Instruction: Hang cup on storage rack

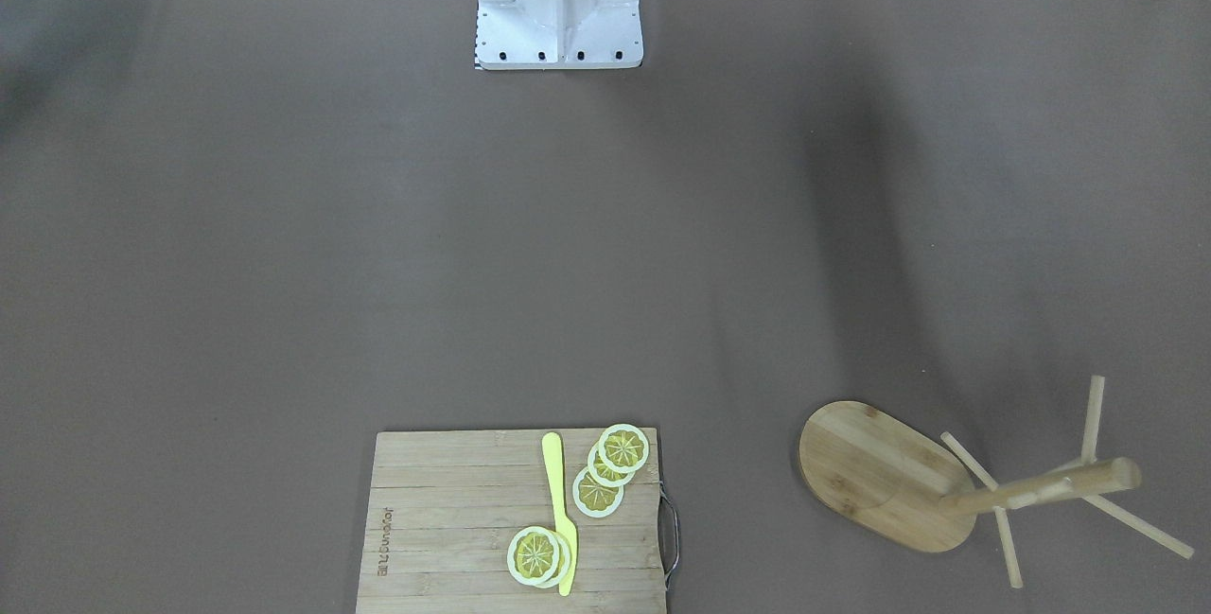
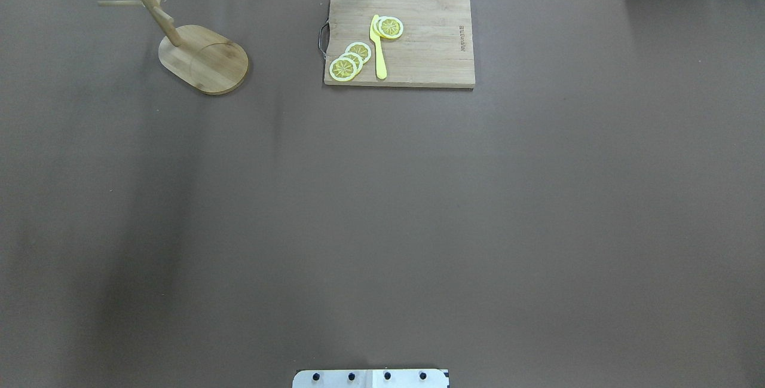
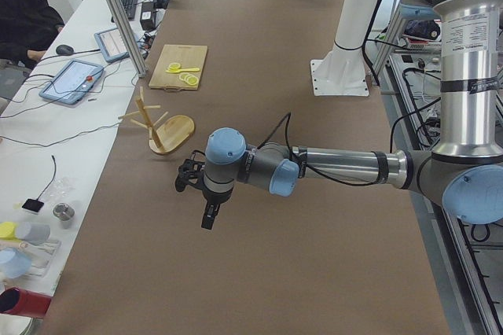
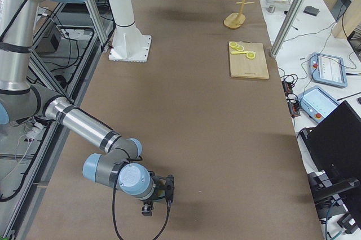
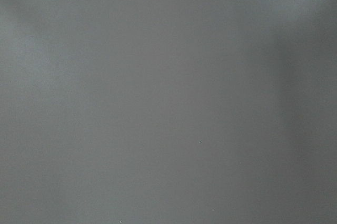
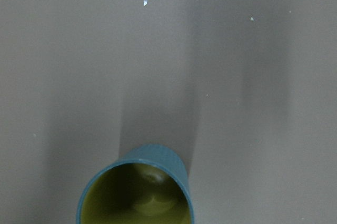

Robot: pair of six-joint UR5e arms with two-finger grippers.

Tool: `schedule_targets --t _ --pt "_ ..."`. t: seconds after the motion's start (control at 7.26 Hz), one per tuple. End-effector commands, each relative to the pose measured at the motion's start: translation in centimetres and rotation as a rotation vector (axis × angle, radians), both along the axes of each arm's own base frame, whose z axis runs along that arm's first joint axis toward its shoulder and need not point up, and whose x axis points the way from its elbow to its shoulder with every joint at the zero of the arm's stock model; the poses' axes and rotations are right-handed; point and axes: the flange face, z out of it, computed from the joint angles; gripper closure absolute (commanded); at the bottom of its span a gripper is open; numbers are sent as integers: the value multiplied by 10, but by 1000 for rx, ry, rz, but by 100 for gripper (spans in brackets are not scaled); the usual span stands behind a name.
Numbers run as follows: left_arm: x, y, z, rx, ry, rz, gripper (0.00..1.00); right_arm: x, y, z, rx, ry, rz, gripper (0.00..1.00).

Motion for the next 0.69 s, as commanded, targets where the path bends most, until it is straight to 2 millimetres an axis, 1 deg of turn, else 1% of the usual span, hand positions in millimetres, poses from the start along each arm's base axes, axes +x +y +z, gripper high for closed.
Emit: schedule_targets --t 0.0,0.14,0.55 --pt "0 0 0 -1 1 0 2 5 -21 8 -35 -2 34 8" --pt "0 0 -1 0 1 0 2 5 -22 14 -27 -5 35 6" --pt "0 0 2 -7 1 0 2 2 -13 20 -36 -22 37 4"
